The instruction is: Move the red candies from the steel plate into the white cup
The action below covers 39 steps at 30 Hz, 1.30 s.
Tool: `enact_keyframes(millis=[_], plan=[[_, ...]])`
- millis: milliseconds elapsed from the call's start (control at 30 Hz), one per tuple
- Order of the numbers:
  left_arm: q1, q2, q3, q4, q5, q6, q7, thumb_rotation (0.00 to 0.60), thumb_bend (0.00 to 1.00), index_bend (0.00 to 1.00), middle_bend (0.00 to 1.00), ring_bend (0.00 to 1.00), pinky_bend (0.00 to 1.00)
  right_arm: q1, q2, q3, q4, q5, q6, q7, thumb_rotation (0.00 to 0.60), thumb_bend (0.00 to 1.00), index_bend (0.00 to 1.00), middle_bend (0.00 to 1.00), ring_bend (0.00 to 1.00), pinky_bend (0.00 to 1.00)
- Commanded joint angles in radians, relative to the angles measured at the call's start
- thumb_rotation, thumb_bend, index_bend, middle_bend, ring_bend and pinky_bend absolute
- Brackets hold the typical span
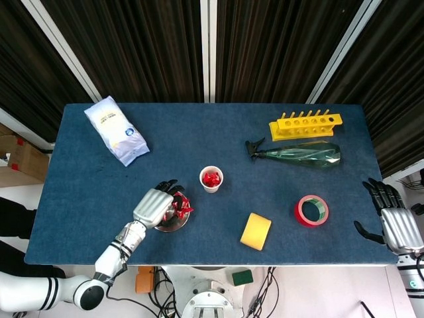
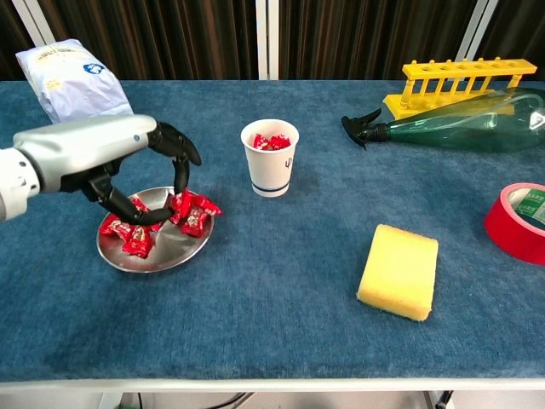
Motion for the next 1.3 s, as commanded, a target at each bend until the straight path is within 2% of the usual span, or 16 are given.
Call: enact_keyframes(millis=[33,400,633,933,1300], plan=[[-0.025,0.009,-0.05,-0.017,-0.024,0.015,0.034,0.6,0.43,0.66,0.23,0.08,0.16,-0.001,0.002,0.0,0.001,-0.002,0.003,0.005,0.6,0.28,0.01,0.0,0.0,0.0],[-0.125,-0.044,-0.173,0.003,-0.129,0.019,0.136,0.6,0.44,0.67,0.23,0.08,0.16,-0.005,0.01,0.001,0.008,-0.007,0.013,0.035,0.6,0.28,0.01,0.0,0.0,0.0],[-0.216,-0.122,-0.231,0.075,-0.207,0.0,0.189,0.6,0.44,0.67,0.23,0.08,0.16,-0.005,0.014,0.002,0.009,-0.007,0.014,0.045,0.6,0.28,0.01,0.0,0.0,0.0],[-0.283,-0.208,-0.235,0.208,-0.28,-0.019,0.214,0.6,0.44,0.66,0.23,0.08,0.16,-0.008,0.018,0.002,0.013,-0.01,0.02,0.062,0.6,0.28,0.01,0.0,0.0,0.0],[-0.278,-0.199,-0.211,0.247,-0.293,-0.024,0.172,0.6,0.44,0.65,0.23,0.08,0.16,-0.006,0.017,0.002,0.013,-0.009,0.017,0.057,0.6,0.28,0.01,0.0,0.0,0.0]])
